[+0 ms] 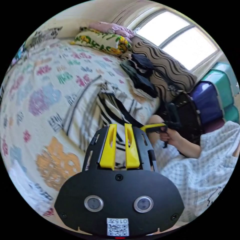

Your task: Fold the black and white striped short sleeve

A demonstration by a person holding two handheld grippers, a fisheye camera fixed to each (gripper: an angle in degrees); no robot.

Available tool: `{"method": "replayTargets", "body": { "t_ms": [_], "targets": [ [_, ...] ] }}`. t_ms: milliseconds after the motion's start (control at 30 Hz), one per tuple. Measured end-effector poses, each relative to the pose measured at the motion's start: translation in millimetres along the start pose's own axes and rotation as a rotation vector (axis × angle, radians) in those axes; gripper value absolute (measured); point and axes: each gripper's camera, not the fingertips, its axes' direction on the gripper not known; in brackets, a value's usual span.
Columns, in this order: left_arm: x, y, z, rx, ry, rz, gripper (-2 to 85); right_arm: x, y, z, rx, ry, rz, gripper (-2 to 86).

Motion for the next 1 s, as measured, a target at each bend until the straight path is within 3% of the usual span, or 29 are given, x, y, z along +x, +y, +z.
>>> {"method": "replayTargets", "body": {
  "t_ms": [67,267,333,467,667,833,1000],
  "targets": [
    [13.2,-36.4,13.0,0.023,-0.168,0.064,10.9,-8.2,3.8,-0.2,0.01,-0.008,-0.003,0.9],
    [89.8,-142.3,169.5,-0.282,-0.466,0.361,12.8,-47.7,15.8,1.1,0.041,-0.009,-0.028,0.9],
    [121.8,-155.6,228.1,-0.415,-0.556,0.493,10.0,-67.3,20.9,1.6,0.046,0.009,-0.052,0.8],
    [161.8,-168.7,250.3,-0.406,-0.525,0.531,1.6,-95.5,30.9,1.0,0.057,0.026,-0.075,0.8],
    [216.3,-192.3,162.2,-0.186,-0.368,0.384,0.4,-168.0,54.0,-18.0,0.121,0.221,-0.178,0.7],
    [298.6,-175.1,-13.1,0.197,-0.218,0.331,0.2,-280.9,76.1,-72.5,0.308,0.422,-0.336,0.7],
    [406.5,-145.1,-177.6,0.513,-0.253,0.437,0.2,-424.3,103.8,-124.6,0.431,0.578,-0.62,0.7]
  ]
}}
